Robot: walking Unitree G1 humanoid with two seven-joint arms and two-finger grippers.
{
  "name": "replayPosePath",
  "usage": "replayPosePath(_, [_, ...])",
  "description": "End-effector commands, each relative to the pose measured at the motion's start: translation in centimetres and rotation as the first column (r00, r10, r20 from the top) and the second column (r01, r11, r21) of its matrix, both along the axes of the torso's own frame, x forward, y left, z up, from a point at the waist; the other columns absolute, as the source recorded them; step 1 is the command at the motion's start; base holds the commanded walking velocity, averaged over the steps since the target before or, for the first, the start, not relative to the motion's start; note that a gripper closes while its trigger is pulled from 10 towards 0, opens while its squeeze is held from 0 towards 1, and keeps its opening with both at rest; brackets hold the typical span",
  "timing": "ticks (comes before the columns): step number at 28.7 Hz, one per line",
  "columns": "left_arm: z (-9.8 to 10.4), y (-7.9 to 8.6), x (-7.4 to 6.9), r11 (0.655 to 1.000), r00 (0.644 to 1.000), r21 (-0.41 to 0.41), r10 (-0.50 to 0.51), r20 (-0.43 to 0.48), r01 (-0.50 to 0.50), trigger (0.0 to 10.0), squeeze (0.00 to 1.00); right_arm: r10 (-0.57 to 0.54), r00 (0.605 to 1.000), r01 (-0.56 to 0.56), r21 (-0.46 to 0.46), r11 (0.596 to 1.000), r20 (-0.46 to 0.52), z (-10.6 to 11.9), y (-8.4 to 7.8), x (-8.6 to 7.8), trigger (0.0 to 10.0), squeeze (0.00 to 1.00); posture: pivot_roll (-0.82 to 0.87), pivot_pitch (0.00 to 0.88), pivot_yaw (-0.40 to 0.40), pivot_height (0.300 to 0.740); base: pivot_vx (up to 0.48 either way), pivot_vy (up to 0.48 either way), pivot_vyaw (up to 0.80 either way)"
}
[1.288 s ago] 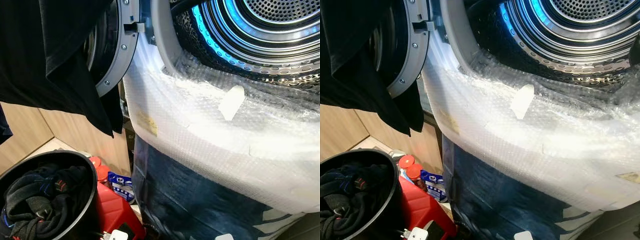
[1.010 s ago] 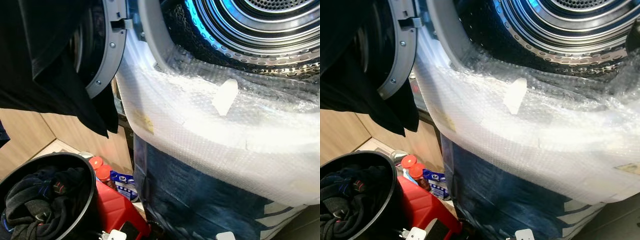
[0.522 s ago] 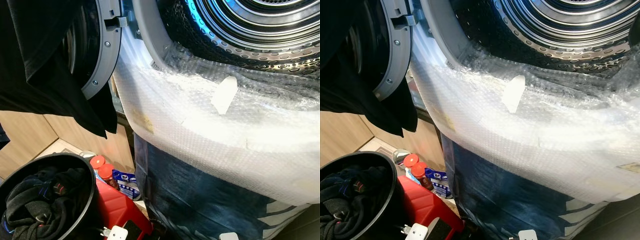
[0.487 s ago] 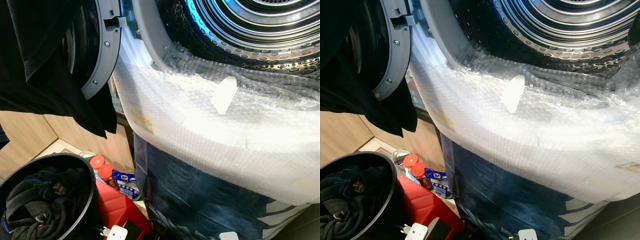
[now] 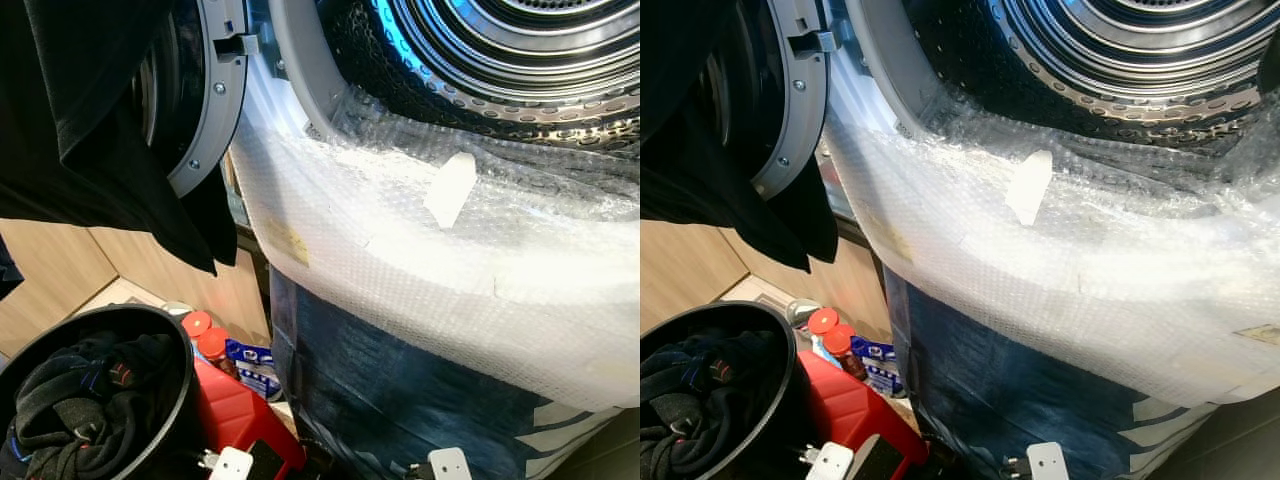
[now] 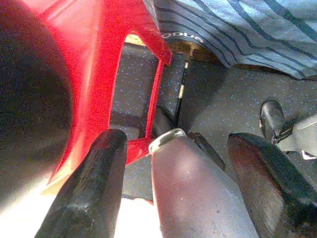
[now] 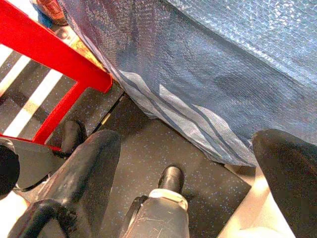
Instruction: Clothes washing
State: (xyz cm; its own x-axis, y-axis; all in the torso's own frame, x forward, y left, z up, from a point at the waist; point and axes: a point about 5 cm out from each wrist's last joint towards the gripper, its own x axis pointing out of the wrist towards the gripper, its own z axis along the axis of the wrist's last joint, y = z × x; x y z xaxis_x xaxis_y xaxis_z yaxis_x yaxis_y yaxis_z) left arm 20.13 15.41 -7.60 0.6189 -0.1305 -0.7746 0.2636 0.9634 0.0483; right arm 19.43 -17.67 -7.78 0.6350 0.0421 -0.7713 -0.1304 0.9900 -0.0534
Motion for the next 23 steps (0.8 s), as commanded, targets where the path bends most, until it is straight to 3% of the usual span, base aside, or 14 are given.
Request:
replayPosePath(1, [-0.6, 0.9, -1.0, 0.999, 0.999, 0.032, 0.012, -0.044, -0.011, 10.0, 0.0, -0.003, 1.0, 0.003, 0.006, 1.0, -0.031, -0.4, 0.2, -0.7, 10.0, 0.0, -0.06, 0.056, 0.051, 0.74, 0.0, 0.0, 0.0])
replayPosePath(8, [-0.5, 1.3, -0.9, 0.999, 0.999, 0.046, 0.015, -0.044, -0.013, 10.0, 0.0, -0.017, 1.0, 0.017, 0.009, 1.0, -0.02, -0.2, 0.3, -0.1, 10.0, 0.0, -0.07, 0.013, 0.065, 0.74, 0.0, 0.0, 0.0])
replayPosePath(12, [0.2, 2.1, 0.3, 0.997, 0.999, 0.058, 0.044, -0.022, -0.042, 10.0, 0.0, -0.031, 1.0, 0.031, 0.019, 0.999, -0.001, 0.3, 0.6, 0.8, 10.0, 0.0, -0.07, 0.0, 0.073, 0.74, 0.0, 0.0, 0.0])
replayPosePath(23, [0.9, 1.9, 1.7, 0.997, 0.998, 0.047, 0.067, 0.012, -0.068, 10.0, 0.0, -0.016, 1.0, 0.016, 0.002, 1.0, -0.001, 0.4, 0.4, 1.1, 10.0, 0.0, -0.07, 0.0, 0.062, 0.74, 0.0, 0.0, 0.0])
